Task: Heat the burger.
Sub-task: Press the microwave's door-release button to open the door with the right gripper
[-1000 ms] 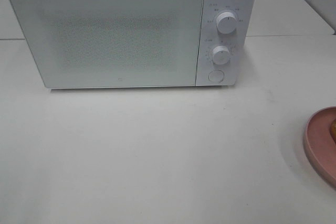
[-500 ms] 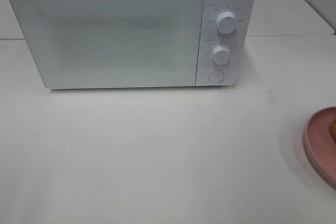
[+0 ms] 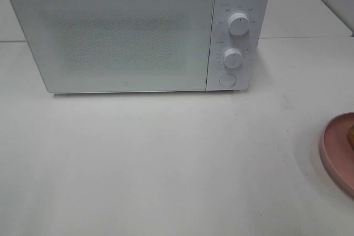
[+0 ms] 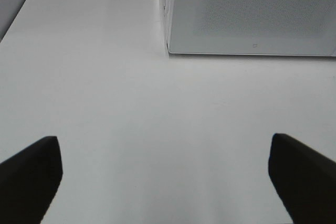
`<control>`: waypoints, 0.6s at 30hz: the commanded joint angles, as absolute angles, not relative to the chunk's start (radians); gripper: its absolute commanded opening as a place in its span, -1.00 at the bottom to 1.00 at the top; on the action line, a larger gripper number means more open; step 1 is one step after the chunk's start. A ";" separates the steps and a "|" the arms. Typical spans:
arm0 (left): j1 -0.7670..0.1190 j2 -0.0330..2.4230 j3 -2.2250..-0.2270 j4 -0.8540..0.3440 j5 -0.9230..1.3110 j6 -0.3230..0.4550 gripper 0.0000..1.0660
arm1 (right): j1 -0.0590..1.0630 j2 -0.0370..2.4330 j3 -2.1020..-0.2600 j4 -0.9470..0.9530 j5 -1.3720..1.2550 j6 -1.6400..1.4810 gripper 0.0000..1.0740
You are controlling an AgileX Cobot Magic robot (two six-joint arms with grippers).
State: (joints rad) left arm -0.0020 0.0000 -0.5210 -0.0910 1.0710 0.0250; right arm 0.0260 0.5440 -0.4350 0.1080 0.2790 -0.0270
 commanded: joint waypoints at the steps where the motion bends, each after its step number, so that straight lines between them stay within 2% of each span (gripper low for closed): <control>1: 0.001 0.001 -0.519 -0.094 1.072 0.022 0.88 | 0.019 0.611 -0.434 0.106 0.201 -0.024 0.39; 13: 0.001 0.001 -0.519 -0.094 1.072 0.022 0.88 | 0.019 0.821 -0.425 0.102 0.000 -0.006 0.39; 18: 0.001 0.001 -0.519 -0.094 1.072 0.022 0.88 | 0.019 0.893 -0.360 0.101 -0.218 -0.007 0.39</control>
State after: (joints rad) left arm -0.0020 0.0000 -0.5210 -0.0910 1.0710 0.0250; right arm 0.0260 0.8930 -0.3650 0.1080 -0.1710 0.0000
